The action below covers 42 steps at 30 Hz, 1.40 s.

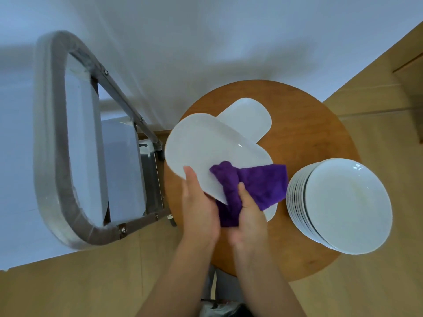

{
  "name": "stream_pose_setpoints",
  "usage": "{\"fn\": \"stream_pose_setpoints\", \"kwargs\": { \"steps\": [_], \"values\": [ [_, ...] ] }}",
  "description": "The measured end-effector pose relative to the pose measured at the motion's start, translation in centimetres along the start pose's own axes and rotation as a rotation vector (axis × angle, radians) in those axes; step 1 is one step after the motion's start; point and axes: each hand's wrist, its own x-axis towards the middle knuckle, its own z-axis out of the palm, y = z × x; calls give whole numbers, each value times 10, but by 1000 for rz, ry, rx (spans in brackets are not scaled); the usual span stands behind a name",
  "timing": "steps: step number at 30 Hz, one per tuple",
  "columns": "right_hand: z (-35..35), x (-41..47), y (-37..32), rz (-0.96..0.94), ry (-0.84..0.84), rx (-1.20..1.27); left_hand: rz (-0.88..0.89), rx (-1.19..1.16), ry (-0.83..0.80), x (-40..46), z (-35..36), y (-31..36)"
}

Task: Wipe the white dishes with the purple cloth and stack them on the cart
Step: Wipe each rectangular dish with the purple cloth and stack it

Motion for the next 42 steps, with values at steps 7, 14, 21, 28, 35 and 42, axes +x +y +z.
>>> {"fn": "stream_pose_setpoints", "kwargs": {
  "steps": [7,14,21,28,35,42],
  "values": [
    [-11,-8,-14,-261,-75,-431,308,235,191,22,-4,19],
    [-32,9,-56,-245,-314,-736,531,741,-79,27,-1,50],
    [-39,15,-54,-130,-392,-742,365,1165,-474,38,14,66],
    [-40,24,-74,-82,-347,-643,129,1285,-602,37,3,58],
    [-35,29,-80,-40,-248,-575,-13,1286,-597,35,0,60],
    [-33,26,-61,-155,98,-264,-22,636,-233,33,-28,56]
  ]
}}
